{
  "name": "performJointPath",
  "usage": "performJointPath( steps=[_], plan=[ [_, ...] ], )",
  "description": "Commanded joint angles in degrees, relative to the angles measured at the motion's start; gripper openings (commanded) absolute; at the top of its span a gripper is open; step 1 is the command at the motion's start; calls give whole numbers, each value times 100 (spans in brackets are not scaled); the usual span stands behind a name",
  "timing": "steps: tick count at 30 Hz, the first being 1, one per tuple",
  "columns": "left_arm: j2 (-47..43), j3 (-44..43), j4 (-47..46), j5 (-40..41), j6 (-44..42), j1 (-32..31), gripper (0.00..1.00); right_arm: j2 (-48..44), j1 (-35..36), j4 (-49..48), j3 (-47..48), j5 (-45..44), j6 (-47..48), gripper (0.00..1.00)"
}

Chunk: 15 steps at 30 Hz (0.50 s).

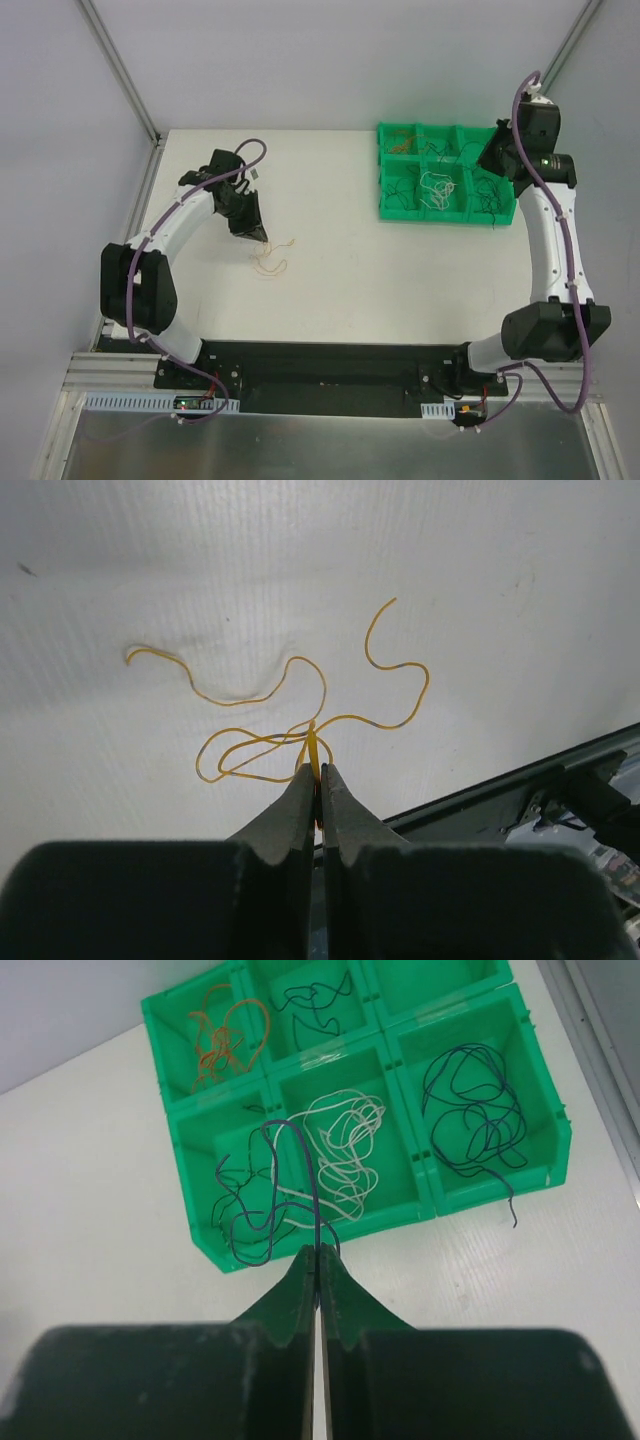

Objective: Untangle the cables

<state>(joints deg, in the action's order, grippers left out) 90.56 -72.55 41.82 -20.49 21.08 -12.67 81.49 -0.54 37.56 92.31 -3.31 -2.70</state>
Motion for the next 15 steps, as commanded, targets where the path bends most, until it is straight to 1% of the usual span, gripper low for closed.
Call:
performJointPath(
  steps=[1, 5, 6, 11, 12, 15],
  plan=[
    [312, -548, -78, -938, -438, 10, 0, 559, -508, 164, 647, 208, -239, 0],
    [655, -874, -69, -1334, -605, 10, 0, 1209, -983, 243, 1086, 270, -284, 0],
    [734, -953, -69, -1361, -631, 10, 0, 1333, -1079, 278, 1191, 461, -284, 1],
    [1191, -1418, 124, -1466, -877, 10, 0, 1922, -1326, 374, 1657, 366, -117, 0],
    [1279, -1515, 185, -1493, -930, 10, 0, 2027, -1335, 410, 1711, 105, -30, 1],
    [1499, -1726, 309, -1502, -1044, 10, 0, 2265, -1361, 480, 1720, -178, 164, 0]
  ],
)
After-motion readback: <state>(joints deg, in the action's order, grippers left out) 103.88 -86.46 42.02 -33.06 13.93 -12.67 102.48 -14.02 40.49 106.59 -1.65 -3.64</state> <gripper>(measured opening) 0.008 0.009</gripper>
